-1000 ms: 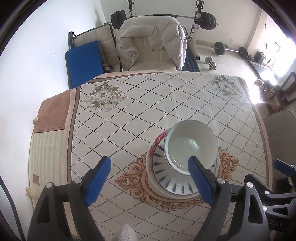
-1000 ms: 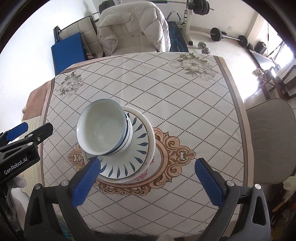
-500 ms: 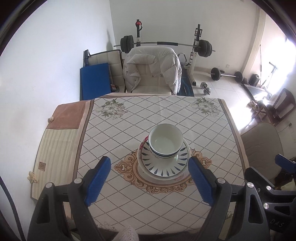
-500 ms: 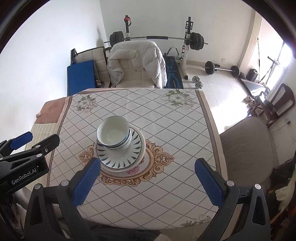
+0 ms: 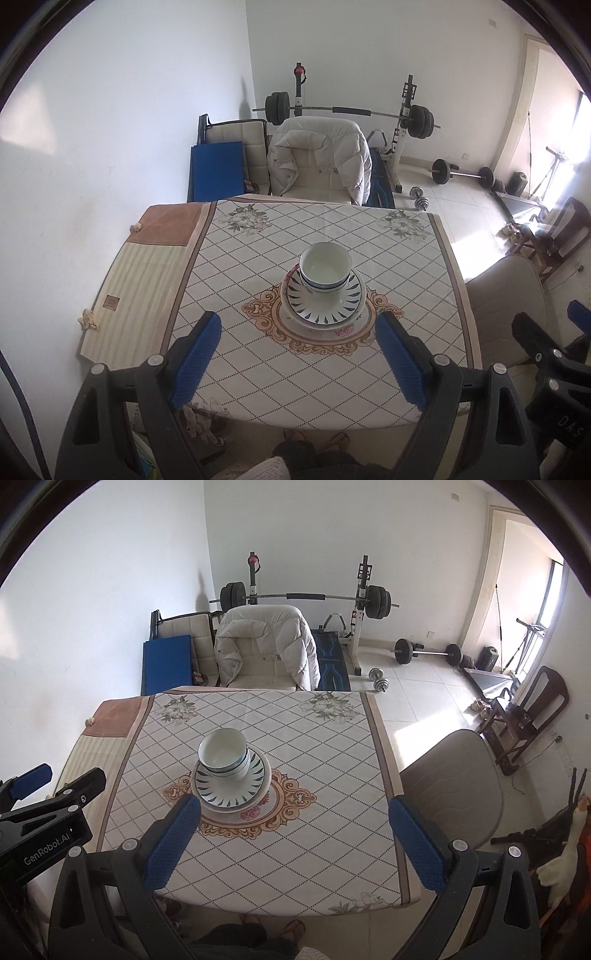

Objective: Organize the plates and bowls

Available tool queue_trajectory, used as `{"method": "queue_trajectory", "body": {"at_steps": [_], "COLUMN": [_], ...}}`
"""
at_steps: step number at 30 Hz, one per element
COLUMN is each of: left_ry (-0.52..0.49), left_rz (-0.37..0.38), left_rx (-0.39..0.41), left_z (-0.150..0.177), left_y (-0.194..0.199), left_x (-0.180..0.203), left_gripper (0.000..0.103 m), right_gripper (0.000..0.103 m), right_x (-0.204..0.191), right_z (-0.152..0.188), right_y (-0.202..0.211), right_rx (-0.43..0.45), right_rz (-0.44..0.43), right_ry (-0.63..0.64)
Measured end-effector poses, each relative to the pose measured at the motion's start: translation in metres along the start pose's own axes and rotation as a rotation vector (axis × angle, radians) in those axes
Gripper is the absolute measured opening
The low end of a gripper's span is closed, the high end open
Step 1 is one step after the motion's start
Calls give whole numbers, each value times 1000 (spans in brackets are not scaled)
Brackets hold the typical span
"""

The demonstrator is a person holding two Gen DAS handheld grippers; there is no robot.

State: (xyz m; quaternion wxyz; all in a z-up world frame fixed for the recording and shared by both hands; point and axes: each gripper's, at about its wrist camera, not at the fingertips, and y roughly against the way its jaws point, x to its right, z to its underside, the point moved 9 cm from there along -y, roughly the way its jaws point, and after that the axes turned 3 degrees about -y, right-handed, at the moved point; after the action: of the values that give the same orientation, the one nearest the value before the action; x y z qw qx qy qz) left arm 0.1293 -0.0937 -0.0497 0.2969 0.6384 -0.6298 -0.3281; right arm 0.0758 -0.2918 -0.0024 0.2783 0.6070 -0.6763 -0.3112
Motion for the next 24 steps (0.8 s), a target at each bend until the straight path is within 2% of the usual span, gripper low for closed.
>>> {"method": "queue_trajectory", "body": {"at_steps": [4, 6, 17, 24], "left_ry": [-3, -18, -45, -44], "left_rz": [-5, -8, 9, 9], "left_rx": [6, 16, 66, 51], "left_z": [5, 5, 14, 26], "left_y": [14, 20, 52, 57], "left_x": [-7, -12, -22, -24], "left_gripper": [86, 98, 99, 99], "right_gripper": [103, 103, 103, 103], "right_x": [2, -1, -19, -20], "right_z": [-1, -1, 18, 24], "right_y": [29, 39, 74, 87], "right_rx": [31, 37, 42, 54], "right_rz": [15, 14, 45, 59], "right_ry": [-11, -17, -21, -26]}}
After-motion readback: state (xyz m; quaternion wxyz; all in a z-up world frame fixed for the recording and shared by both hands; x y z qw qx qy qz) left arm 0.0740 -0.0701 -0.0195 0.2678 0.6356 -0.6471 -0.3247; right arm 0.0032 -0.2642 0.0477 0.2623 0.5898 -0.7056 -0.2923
